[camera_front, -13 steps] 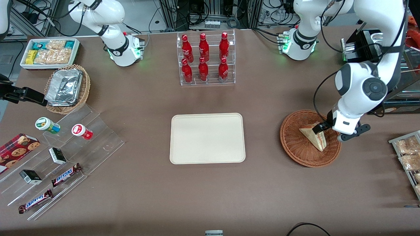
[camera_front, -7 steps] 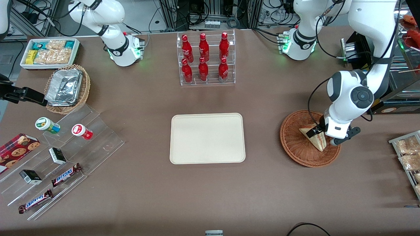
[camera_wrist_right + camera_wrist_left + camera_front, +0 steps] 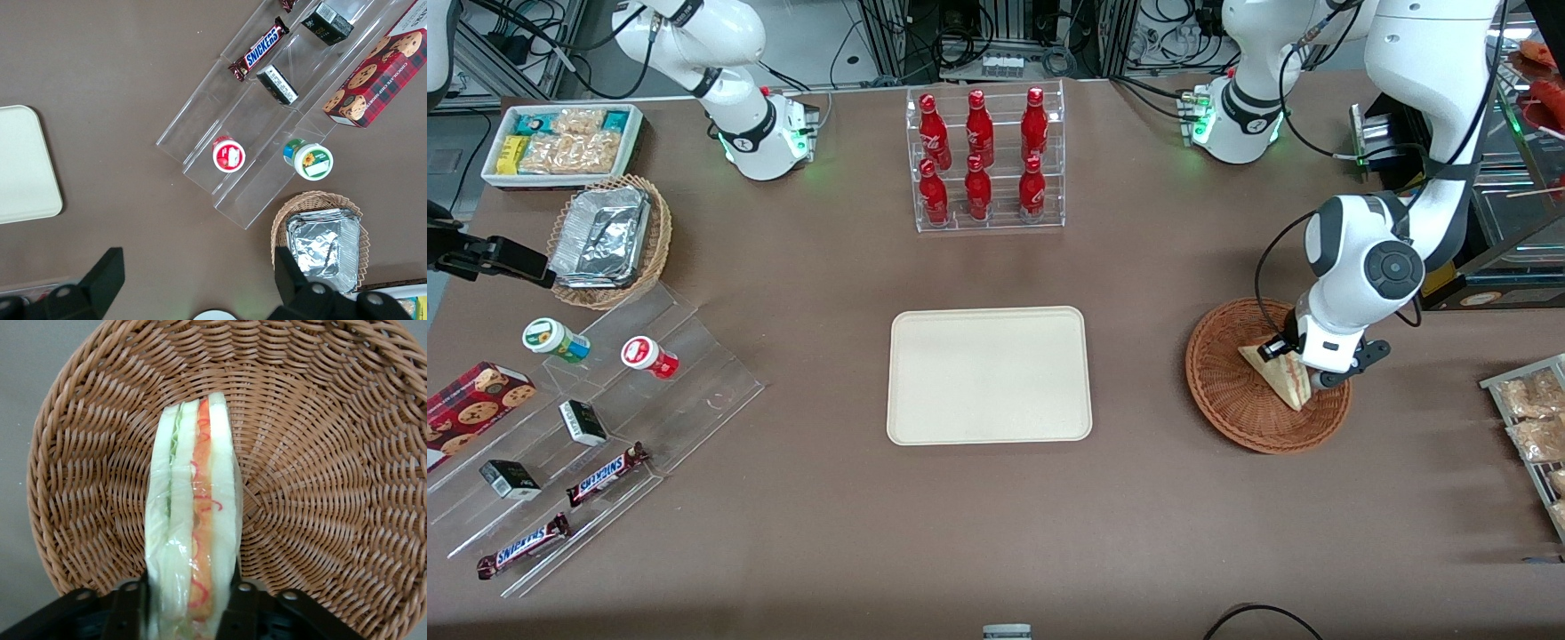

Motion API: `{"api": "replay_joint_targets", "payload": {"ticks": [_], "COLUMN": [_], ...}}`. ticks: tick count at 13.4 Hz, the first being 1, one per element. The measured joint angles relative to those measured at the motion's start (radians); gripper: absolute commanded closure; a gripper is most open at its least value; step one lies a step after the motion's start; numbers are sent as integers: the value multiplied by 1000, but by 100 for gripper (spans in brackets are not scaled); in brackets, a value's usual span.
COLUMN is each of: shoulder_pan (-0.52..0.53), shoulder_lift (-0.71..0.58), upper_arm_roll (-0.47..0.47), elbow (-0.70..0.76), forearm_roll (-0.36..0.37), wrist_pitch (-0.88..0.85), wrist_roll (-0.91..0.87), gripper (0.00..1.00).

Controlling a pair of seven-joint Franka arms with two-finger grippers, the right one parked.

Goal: Place sandwich from basket to tray
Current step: 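Lift the sandwich and carry it over the cream tray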

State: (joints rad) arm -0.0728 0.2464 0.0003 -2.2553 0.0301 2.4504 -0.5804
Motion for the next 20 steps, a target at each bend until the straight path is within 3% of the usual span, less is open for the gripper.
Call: {"api": "replay_joint_targets", "payload": {"ticks": [6, 13, 20], "shoulder_pan": [-66, -346, -558], "shoulder_lift": [-13, -2, 248], "upper_arm_roll": [-4, -12, -15], "elbow": [143, 299, 569], "forearm_roll": [7, 9, 7], "wrist_pitch": [-216, -318, -318], "wrist_roll": [6, 4, -34], "gripper": [100, 100, 100]}}
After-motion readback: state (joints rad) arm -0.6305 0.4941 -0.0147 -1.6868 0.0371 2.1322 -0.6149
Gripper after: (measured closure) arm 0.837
